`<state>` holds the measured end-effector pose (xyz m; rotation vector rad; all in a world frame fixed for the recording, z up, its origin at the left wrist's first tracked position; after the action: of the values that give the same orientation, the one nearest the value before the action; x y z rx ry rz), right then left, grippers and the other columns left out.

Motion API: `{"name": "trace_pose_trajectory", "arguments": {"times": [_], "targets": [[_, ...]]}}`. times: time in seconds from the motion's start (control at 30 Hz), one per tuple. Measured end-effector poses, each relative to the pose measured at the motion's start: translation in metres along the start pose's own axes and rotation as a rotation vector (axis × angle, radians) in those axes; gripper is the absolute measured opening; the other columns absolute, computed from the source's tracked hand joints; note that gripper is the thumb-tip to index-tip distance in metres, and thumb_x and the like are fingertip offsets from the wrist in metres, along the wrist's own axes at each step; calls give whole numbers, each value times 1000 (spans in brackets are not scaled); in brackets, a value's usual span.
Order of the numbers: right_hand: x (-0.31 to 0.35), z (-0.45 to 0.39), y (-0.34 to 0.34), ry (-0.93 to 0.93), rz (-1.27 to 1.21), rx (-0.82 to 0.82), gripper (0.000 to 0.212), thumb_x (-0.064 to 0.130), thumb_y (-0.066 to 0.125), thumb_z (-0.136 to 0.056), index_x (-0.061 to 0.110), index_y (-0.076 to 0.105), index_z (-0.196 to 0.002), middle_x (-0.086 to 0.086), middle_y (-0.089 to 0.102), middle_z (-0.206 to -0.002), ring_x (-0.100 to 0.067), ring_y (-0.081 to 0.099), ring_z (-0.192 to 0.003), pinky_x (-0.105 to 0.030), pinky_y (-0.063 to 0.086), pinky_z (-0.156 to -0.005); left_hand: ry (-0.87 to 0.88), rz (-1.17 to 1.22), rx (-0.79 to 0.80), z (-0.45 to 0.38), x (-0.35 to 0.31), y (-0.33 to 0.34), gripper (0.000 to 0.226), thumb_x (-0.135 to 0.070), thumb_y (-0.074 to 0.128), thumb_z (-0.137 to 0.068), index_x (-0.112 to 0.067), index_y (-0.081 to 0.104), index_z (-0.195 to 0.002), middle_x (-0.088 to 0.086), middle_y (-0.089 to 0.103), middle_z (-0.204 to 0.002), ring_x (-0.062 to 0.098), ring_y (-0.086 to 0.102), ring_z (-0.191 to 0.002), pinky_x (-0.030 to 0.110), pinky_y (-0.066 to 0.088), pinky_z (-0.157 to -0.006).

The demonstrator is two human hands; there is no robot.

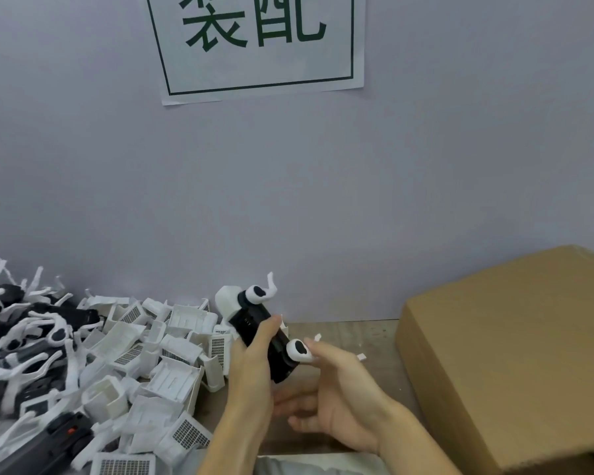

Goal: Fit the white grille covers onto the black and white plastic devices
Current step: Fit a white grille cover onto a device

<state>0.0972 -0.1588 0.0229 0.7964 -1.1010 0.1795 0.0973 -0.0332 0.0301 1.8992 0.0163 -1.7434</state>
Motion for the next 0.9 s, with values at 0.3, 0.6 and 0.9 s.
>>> {"name": "trace_pose_trajectory", "arguments": {"times": [0.3, 0.6, 0.9], "targets": [[5, -1, -1, -269, -230, 11, 46, 12, 79, -72, 12, 47, -105, -15, 70, -98, -30, 68, -84, -42, 52, -76, -136, 141, -55, -2, 7, 4, 24, -26, 55, -95, -4, 65, -100, 18, 68, -88, 28, 66, -75, 36, 52, -65], [-3, -5, 6, -204, 77, -29, 21, 5, 55, -99, -1, 63, -118, -18, 68, -105, -25, 69, -89, -38, 58, -81, -156, 260, 31, 0, 9, -1, 41, -33, 52, -91, -2, 76, -82, 19, 73, -84, 32, 70, -68, 37, 58, -59], [-3, -6, 8, -229, 92, -11, 32, -12, 41, -96, -9, 54, -125, -18, 67, -100, -27, 66, -92, -37, 54, -79, -162, 91, -29, -1, 15, 1, 46, -31, 56, -90, 5, 64, -117, 30, 68, -106, 37, 63, -86, 38, 50, -63]]}}
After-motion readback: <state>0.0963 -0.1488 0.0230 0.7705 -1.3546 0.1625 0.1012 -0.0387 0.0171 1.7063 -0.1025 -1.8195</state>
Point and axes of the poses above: each hand's wrist, its own z-axis away from the middle knuckle, its own y-axis out of the palm, x = y × z, the point moved 2 cm from there along -z, towards the middle knuckle
